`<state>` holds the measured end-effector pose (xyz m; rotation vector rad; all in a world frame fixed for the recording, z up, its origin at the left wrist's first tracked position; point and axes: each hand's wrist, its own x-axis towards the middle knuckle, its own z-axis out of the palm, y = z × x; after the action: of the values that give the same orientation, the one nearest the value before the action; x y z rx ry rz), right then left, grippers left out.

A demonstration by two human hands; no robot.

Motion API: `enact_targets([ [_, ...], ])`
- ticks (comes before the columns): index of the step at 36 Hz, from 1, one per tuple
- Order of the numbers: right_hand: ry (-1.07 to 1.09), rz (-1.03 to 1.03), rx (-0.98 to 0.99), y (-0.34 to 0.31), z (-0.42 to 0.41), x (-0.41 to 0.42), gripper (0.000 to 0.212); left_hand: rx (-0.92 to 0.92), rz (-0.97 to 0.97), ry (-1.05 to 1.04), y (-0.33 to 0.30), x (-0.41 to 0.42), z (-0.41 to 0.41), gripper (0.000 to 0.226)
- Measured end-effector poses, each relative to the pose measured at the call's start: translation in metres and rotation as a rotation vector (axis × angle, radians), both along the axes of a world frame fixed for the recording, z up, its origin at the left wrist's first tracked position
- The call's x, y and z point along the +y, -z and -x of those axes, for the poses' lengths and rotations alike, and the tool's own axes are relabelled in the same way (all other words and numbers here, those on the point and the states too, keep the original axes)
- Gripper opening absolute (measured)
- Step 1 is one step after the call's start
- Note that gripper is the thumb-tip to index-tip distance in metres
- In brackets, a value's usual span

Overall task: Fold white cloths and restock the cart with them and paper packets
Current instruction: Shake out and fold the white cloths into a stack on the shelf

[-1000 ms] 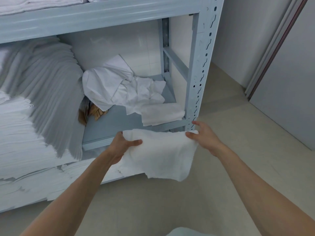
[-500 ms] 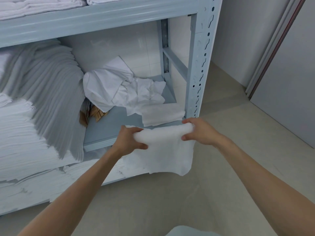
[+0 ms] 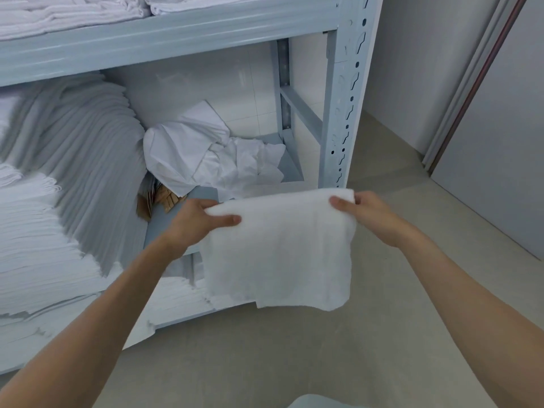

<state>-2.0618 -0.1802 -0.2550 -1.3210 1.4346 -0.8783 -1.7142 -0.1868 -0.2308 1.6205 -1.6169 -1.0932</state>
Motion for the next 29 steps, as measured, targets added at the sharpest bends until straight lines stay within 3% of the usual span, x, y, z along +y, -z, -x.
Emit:
enact_targets([
  [5, 0.085, -0.242, -0.707, 0.01, 0.001, 0.002, 0.072, 0.339, -0.141, 0.024, -0.017, -0.002, 0.003, 0.049],
  [9, 0.052, -0.391, -0.825, 0.053, -0.018, 0.02, 0.053, 0.491, -0.258, -0.02, -0.013, -0.002, 0.009, 0.041],
  [14, -0.014, -0.363, -1.027, 0.069, -0.038, 0.037, 0.071, 0.645, -0.453, -0.085, 0.001, -0.001, -0.01, 0.039],
  [17, -0.058, -0.328, -0.998, 0.071, -0.042, 0.04, 0.066, 0.845, -0.437, -0.15, 0.019, 0.003, -0.015, 0.054],
  [19, -0.052, -0.344, -0.954, 0.068, -0.042, 0.038, 0.057, 0.966, -0.413, -0.201, 0.038, 0.009, -0.006, 0.051],
  [23, 0.138, -0.389, -0.843, 0.06, -0.042, 0.033, 0.016, 1.075, -0.567, -0.189, 0.083, 0.026, 0.009, 0.063],
  [25, 0.255, -0.334, -0.783, 0.07, -0.033, 0.028, 0.034, 1.068, -0.653, -0.14, 0.093, 0.032, 0.006, 0.077],
  [29, 0.32, -0.278, -0.777, 0.074, -0.023, 0.034, 0.046, 0.956, -0.648, -0.051, 0.093, 0.036, 0.002, 0.078],
])
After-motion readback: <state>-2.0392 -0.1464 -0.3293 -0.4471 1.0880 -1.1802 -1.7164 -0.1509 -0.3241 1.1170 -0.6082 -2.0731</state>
